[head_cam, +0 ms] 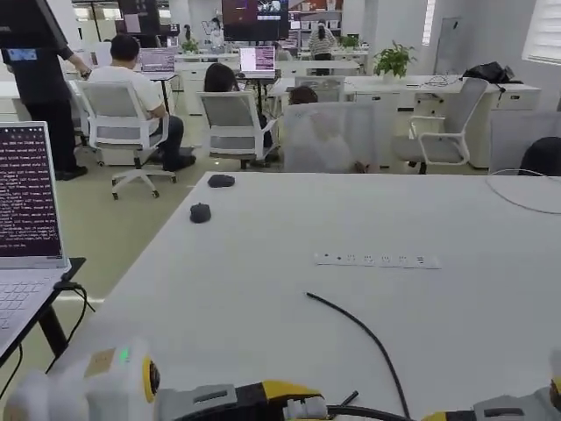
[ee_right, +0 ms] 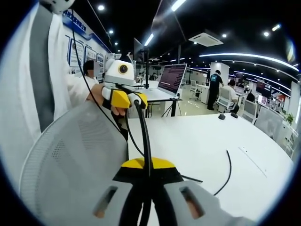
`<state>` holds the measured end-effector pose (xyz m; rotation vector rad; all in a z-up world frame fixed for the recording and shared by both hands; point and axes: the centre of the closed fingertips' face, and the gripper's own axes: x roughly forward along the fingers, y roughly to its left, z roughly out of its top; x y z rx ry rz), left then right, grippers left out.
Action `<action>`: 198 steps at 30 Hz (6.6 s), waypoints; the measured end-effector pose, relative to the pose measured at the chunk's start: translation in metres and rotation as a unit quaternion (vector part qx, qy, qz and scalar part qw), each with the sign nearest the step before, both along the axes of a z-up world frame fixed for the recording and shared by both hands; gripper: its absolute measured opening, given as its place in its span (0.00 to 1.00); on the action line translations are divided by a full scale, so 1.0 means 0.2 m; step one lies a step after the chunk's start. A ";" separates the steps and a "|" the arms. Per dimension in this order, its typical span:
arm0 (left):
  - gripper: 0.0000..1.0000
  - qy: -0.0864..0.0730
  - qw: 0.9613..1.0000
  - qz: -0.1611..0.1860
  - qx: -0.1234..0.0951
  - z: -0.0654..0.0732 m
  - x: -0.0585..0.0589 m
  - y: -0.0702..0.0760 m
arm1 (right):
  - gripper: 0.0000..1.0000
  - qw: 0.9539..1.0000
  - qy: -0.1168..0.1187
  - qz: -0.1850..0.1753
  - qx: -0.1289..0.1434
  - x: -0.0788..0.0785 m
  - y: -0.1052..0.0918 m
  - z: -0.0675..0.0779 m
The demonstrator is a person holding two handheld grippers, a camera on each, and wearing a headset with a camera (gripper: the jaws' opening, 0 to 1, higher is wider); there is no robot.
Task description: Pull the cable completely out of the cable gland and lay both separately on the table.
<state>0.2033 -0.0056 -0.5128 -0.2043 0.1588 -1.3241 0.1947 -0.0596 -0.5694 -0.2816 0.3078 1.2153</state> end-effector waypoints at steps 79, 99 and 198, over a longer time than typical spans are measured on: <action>0.16 -0.027 0.995 0.093 0.013 0.02 0.14 0.12 | 0.03 1.000 0.020 -0.018 -0.015 0.18 -0.22 -0.02; 0.16 -0.043 0.992 0.094 0.073 -0.07 0.14 0.09 | 0.20 0.998 -0.054 -0.009 0.016 0.20 -0.09 0.24; 0.16 -0.052 0.990 0.067 0.115 -0.13 0.10 0.06 | 0.23 0.997 -0.070 0.019 -0.012 0.17 0.07 0.10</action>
